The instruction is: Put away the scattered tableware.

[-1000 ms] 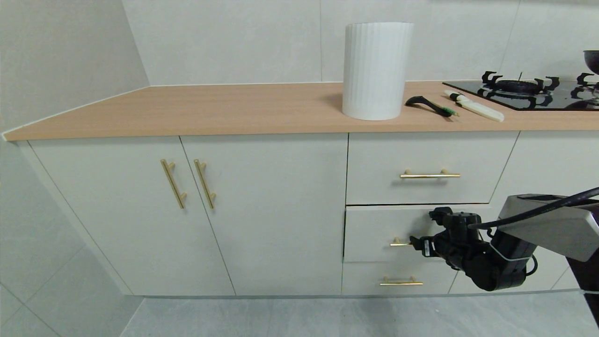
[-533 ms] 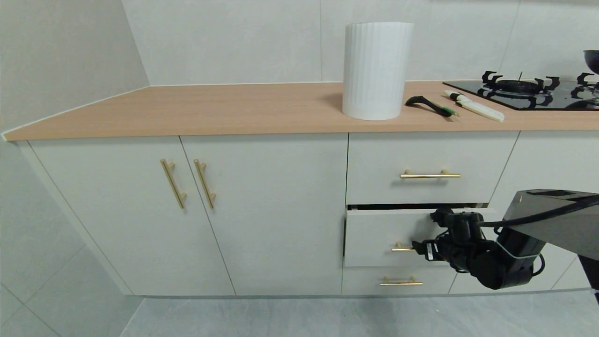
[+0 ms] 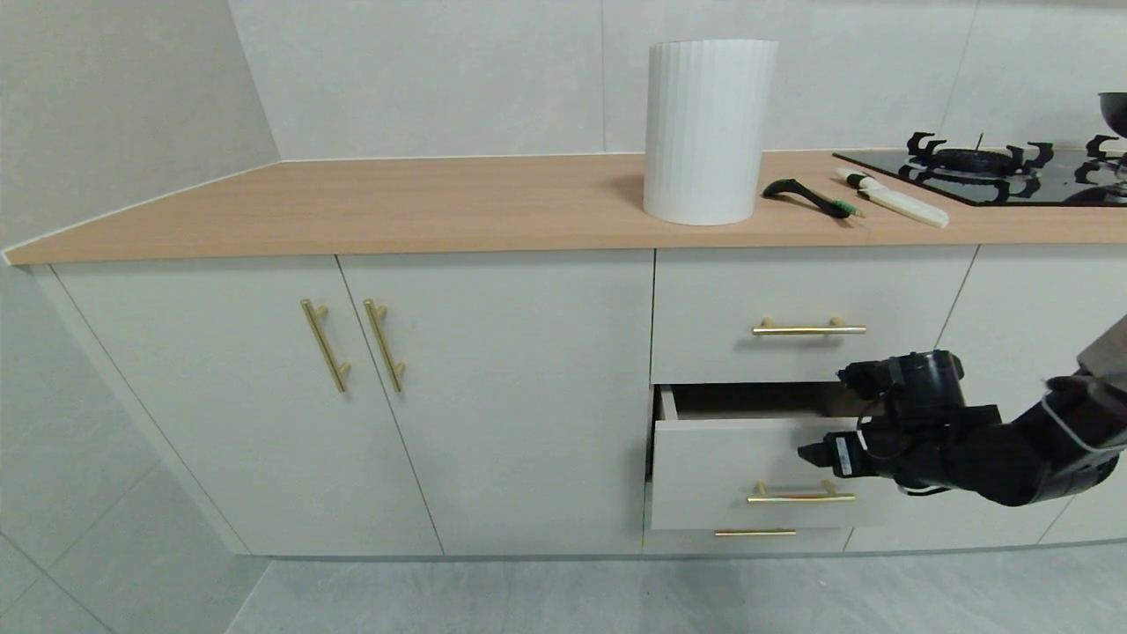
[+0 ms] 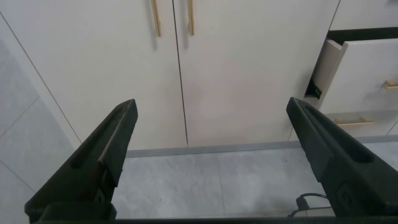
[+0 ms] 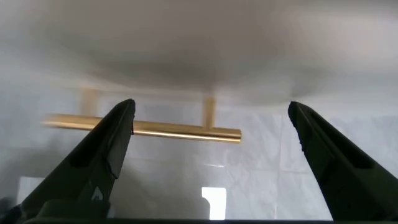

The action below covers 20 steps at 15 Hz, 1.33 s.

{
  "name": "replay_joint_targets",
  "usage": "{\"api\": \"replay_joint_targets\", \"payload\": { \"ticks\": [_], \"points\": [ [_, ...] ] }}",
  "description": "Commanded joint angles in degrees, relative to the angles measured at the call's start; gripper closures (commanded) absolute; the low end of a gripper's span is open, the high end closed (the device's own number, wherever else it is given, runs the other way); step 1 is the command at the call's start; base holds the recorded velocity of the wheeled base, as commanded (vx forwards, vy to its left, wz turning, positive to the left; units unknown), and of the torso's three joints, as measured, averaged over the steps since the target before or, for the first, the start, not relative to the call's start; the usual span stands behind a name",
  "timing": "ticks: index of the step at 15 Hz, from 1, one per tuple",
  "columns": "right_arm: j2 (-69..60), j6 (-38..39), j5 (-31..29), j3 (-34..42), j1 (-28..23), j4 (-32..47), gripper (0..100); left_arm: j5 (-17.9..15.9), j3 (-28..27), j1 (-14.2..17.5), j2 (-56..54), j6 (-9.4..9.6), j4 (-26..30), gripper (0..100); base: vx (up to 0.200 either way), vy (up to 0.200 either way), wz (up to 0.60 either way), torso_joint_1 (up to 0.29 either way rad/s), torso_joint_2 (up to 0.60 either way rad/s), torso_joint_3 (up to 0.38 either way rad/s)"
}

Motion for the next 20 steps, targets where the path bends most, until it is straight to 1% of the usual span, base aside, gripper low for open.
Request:
{"api": "replay_joint_targets", "payload": {
  "ticks": [1, 3, 5, 6, 9, 11, 15, 16, 20],
  "points": [
    [-9.2, 1.4, 0.3, 1.1, 1.4, 0.2, 0, 0.0, -0.1, 0.0, 0.0, 0.01, 0.1, 0, 0.000, 0.000, 0.00, 0.000, 0.00, 0.000],
    [-9.1, 1.9, 0.1, 1.1, 2.9, -0.7, 0, 0.0, 0.0, 0.0, 0.0, 0.01, 0.1, 0, 0.000, 0.000, 0.00, 0.000, 0.00, 0.000],
    [-7.0, 3.0, -0.1, 1.3, 3.3, -4.0, 0, 0.0, 0.0, 0.0, 0.0, 0.01, 0.0, 0, 0.000, 0.000, 0.00, 0.000, 0.00, 0.000],
    [-3.9, 3.1, -1.1, 1.5, 3.3, -8.5, 0, 0.0, 0.0, 0.0, 0.0, 0.01, 0.0, 0, 0.000, 0.000, 0.00, 0.000, 0.00, 0.000],
    [3.3, 3.1, -3.7, 1.1, 3.5, -16.9, 0, 0.0, 0.0, 0.0, 0.0, 0.01, 0.1, 0, 0.000, 0.000, 0.00, 0.000, 0.00, 0.000],
    [6.6, 3.0, -4.3, 1.1, 4.0, -22.1, 0, 0.0, 0.0, 0.0, 0.0, 0.01, 0.1, 0, 0.000, 0.000, 0.00, 0.000, 0.00, 0.000],
    [11.4, 3.2, -4.5, -0.1, 4.6, -27.2, 0, 0.0, 0.0, 0.0, 0.0, 0.01, 0.1, 0, 0.000, 0.000, 0.00, 0.000, 0.00, 0.000],
    [12.5, 3.1, -5.4, -0.2, 5.0, -28.6, 0, 0.0, 0.0, 0.0, 0.0, 0.01, 0.0, 0, 0.000, 0.000, 0.00, 0.000, 0.00, 0.000],
    [12.7, 3.1, -5.8, -0.1, 5.0, -29.1, 0, 0.0, 0.0, 0.0, 0.0, 0.01, 0.1, 0, 0.000, 0.000, 0.00, 0.000, 0.00, 0.000]
  ]
}}
